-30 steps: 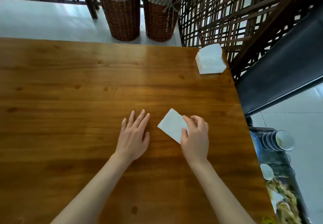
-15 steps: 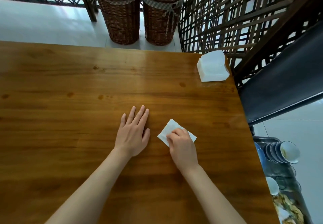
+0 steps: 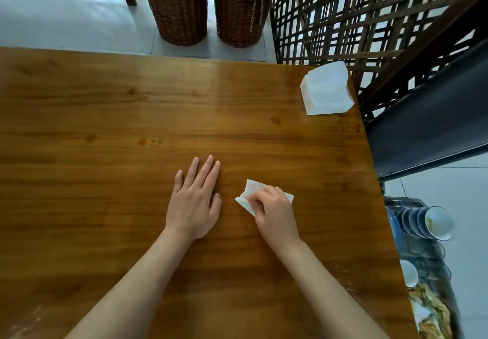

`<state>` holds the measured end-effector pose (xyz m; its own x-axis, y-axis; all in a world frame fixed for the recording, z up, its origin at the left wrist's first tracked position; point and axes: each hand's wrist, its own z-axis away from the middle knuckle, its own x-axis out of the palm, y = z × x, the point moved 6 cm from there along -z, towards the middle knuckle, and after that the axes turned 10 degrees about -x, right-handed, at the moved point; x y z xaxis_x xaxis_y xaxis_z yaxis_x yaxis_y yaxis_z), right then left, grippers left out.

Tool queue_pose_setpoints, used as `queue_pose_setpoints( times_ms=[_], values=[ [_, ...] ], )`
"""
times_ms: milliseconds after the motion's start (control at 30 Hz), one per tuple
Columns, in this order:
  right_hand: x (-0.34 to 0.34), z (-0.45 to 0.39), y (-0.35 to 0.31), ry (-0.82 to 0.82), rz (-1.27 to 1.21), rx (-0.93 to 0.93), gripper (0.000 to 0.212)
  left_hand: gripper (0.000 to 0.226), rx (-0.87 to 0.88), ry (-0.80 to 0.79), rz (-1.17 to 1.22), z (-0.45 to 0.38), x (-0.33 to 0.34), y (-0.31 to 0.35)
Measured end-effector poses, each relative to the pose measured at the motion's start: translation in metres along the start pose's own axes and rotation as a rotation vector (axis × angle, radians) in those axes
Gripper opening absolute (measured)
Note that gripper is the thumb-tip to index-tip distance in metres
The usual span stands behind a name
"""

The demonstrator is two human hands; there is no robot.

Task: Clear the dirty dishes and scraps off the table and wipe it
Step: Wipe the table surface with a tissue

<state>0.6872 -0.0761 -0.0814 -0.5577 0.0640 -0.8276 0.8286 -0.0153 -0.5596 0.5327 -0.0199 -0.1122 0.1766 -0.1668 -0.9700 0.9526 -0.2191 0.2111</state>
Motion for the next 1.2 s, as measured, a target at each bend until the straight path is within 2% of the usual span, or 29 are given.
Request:
queue_pose_setpoints(
  times_ms=[167, 300, 667, 767, 1067, 1200],
  values=[
    [-0.01, -0.003, 0.0, 0.059, 0.116, -0.009, 0.015, 0.061, -0.012, -0.005, 0.028, -0.001, -0.003, 0.001],
    [-0.009, -0.004, -0.005, 0.117, 0.069, 0.025, 0.009, 0.061, -0.034, -0.004, 0.009, -0.002, -0.003, 0.002],
    [-0.003, 0.005, -0.017, -0.044, 0.095, -0.16, 0.011, 0.065, -0.058, -0.015, 0.038, -0.007, -0.007, 0.002],
    [-0.004, 0.001, -0.019, -0.025, 0.115, -0.189, 0.009, 0.065, -0.072, -0.017, 0.049, -0.006, -0.005, 0.0],
    [-0.006, -0.092, 0.001, 0.069, 0.221, -0.133, 0.015, 0.064, -0.09, -0.009, 0.013, -0.007, 0.002, -0.002],
    [-0.005, -0.109, 0.005, 0.092, 0.216, -0.11, 0.015, 0.065, -0.092, -0.029, -0.019, -0.013, 0.001, -0.001]
  ],
)
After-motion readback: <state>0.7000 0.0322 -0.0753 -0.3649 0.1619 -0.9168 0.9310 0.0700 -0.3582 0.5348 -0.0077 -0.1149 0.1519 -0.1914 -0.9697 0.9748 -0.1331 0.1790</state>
